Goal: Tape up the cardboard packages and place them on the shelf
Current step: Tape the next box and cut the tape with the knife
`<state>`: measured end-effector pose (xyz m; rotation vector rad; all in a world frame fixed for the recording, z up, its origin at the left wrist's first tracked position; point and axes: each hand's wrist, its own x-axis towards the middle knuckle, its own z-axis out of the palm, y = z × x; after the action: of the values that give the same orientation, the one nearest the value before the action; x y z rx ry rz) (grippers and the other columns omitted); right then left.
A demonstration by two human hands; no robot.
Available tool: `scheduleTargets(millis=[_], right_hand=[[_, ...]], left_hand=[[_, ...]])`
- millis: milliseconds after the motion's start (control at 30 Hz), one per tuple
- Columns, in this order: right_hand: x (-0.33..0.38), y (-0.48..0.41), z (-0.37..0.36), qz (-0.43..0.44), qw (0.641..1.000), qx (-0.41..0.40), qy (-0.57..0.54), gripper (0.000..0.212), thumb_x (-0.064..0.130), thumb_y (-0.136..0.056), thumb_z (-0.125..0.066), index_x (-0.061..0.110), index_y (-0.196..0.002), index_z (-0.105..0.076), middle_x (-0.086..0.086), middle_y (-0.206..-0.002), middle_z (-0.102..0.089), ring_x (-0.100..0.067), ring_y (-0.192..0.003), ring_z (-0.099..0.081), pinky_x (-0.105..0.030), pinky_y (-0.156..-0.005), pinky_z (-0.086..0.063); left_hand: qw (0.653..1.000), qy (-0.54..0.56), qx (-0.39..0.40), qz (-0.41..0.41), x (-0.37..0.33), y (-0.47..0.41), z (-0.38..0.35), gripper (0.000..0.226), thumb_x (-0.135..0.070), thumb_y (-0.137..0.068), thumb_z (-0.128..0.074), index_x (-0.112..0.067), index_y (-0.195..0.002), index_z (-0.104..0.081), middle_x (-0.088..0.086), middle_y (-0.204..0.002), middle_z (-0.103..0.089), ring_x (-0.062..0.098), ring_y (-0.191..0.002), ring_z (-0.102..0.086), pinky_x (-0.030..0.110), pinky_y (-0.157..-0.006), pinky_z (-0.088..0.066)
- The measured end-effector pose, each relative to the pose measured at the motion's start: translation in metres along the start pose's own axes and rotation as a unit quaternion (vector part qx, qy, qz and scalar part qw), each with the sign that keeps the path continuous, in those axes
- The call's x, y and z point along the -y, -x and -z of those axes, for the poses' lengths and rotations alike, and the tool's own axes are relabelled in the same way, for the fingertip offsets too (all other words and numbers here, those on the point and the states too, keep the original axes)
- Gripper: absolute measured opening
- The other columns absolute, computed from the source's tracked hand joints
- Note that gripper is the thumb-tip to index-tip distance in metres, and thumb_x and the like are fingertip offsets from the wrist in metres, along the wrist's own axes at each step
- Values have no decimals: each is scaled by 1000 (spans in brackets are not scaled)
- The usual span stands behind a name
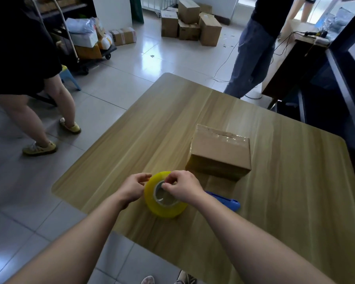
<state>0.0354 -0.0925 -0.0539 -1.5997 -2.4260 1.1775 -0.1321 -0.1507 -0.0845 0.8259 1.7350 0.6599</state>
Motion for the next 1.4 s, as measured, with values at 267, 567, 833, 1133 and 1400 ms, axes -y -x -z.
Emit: scheduleTargets(millis=[267,567,833,1133,1400], right_hand=[[4,13,-30,17,994,67,88,42,44,-88,-66,24,-124,-64,2,-124,-65,-17,-118,-56,-37,-99,-48],[-6,13,-55,22,985,64,160,55,56,-84,-67,27,-129,-56,1,-125,-63,-24,-119,-54,-41,-104,-37],[-1,20,-56,61,953,50,292,35,36,-89,-68,22,-120,-59,-3,-112,-66,-26,-112,-58,-46,-113,-28],[37,15,1,7,994,40,103,48,51,-84,-60,20,-120,-62,-5,-112,-64,-25,-105,-57,-40,-98,-45],[50,1,27,-35,998,-42,-21,55,64,-88,-51,15,-110,-66,-5,-104,-66,-25,-96,-60,-36,-78,-49]], left_hand=[[997,-53,-11,-46,24,-2,-1,63,15,-81,-55,-12,-138,-49,9,-126,-59,21,-114,-55,36,-90,-53],[988,-120,-88,-49,24,-15,-7,29,-2,-88,-59,-14,-114,-65,5,-105,-65,20,-96,-61,39,-86,-54],[976,-157,-143,-51,22,-22,-6,13,-1,-87,-60,-11,-93,-65,6,-87,-65,25,-85,-62,37,-77,-53],[960,-134,-228,-97,-19,-19,10,15,0,-83,-55,-13,-90,-59,5,-81,-64,25,-76,-60,36,-70,-50],[967,-6,-229,-110,-50,-14,25,16,5,-82,-59,-11,-84,-62,7,-73,-61,23,-71,-55,28,-66,-46]])
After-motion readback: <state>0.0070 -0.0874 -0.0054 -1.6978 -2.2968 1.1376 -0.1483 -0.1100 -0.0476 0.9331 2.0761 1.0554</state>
